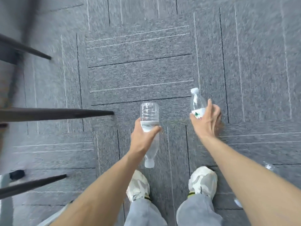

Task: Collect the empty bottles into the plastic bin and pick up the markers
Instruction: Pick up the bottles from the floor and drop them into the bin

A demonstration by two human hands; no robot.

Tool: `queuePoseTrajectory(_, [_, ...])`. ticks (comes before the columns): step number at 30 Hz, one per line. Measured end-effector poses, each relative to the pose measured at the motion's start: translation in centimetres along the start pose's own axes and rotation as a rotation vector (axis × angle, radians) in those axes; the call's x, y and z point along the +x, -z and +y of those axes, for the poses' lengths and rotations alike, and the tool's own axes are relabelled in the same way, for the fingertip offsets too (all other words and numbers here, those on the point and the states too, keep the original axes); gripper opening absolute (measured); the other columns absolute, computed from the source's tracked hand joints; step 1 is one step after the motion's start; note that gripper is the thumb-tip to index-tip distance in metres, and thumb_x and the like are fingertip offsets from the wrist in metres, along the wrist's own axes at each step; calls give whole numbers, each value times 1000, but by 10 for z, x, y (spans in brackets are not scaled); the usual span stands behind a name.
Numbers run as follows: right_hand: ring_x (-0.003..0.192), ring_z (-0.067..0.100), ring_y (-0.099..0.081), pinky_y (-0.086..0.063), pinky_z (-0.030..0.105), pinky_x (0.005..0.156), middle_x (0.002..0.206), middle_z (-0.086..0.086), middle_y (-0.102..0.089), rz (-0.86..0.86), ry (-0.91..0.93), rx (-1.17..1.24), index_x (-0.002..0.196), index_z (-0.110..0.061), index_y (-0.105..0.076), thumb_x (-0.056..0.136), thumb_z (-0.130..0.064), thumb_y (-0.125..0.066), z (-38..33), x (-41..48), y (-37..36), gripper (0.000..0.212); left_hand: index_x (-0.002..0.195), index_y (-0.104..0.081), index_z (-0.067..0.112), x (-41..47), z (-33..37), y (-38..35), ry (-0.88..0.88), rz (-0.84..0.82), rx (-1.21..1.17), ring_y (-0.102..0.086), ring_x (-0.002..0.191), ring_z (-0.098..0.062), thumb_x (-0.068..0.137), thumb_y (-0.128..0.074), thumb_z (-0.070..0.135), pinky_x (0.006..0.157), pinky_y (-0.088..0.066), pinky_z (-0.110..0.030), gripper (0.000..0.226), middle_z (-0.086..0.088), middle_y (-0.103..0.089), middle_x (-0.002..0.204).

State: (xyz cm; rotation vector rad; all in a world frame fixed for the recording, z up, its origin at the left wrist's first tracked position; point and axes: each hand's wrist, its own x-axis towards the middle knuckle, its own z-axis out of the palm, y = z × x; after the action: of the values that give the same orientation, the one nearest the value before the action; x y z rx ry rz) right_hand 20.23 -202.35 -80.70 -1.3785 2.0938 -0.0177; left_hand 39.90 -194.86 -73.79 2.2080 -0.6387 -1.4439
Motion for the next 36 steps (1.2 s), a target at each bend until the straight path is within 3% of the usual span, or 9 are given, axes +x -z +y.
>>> queuePoseTrajectory(5, [127, 33, -44, -39, 52, 106, 146, 16, -38, -40, -132, 60, 155, -21, -17, 76, -44, -79, 19, 9, -27, 103, 128, -43, 20, 28, -10, -17, -12, 7, 65, -66, 90, -13, 75, -75, 38, 83, -58, -40, 64, 6, -63, 100])
queuePoseTrajectory(9, [106, 28, -54, -50, 40, 85, 125, 11, -53, -104, -146, 112, 137, -14, -37, 72, -40, -81, 28, 11, -26, 82, 130, -42, 20, 33, -1, -30, -45, -30, 133, -64, 89, -7, 77, -75, 37, 77, -54, -28, 64, 8, -62, 101])
queuePoseTrajectory(12, [91, 23, -50, -40, 30, 67, 111, 5, -48, -172, -204, 178, 125, -16, -40, 69, -41, -80, 26, 2, 4, 73, 129, -43, 21, 21, 12, -29, -32, -49, 162, -65, 91, -11, 76, -76, 40, 83, -56, -37, 65, 8, -62, 103])
queuePoseTrajectory(14, [84, 20, -51, -38, 28, 59, 107, 3, -49, -167, -249, 244, 120, -18, -40, 68, -44, -78, 21, -12, 35, 69, 129, -41, 22, 2, 30, -30, -7, -62, 189, -66, 92, -17, 75, -76, 43, 85, -57, -45, 68, 4, -63, 107])
queuePoseTrajectory(18, [79, 18, -59, -49, 28, 60, 104, 5, -58, -175, -350, 446, 120, -22, -36, 69, -45, -76, 9, -45, 107, 69, 126, -42, 22, -50, 89, -39, 19, -82, 206, -65, 92, -21, 72, -75, 46, 86, -56, -50, 68, 2, -62, 105])
queuePoseTrajectory(21, [73, 12, -58, -42, 24, 53, 100, 5, -61, -178, -375, 549, 121, -21, -37, 74, -43, -75, 1, -72, 176, 64, 118, -46, 27, -94, 143, -49, -13, -130, 214, -66, 92, -18, 67, -74, 51, 85, -57, -49, 63, 6, -63, 102])
queuePoseTrajectory(24, [78, 14, -58, -35, 22, 54, 106, 4, -61, -161, -365, 624, 124, -21, -39, 76, -41, -74, -3, -98, 244, 63, 113, -50, 34, -138, 196, -57, -37, -192, 226, -66, 95, -18, 64, -75, 55, 88, -55, -50, 59, 7, -66, 105])
queuePoseTrajectory(28, [85, 21, -60, -40, 28, 61, 106, 4, -61, -68, -404, 728, 122, -20, -39, 77, -42, -74, 0, -145, 347, 60, 110, -47, 36, -218, 273, -64, -100, -278, 275, -66, 96, -22, 70, -78, 47, 90, -54, -50, 52, 6, -64, 103])
queuePoseTrajectory(36, [77, 11, -60, -47, 26, 59, 95, -3, -58, 61, -351, 864, 118, -23, -36, 79, -38, -75, 1, -258, 501, 57, 125, -43, 24, -385, 382, -40, -191, -298, 198, -68, 97, -23, 74, -78, 40, 89, -56, -47, 63, -3, -64, 111])
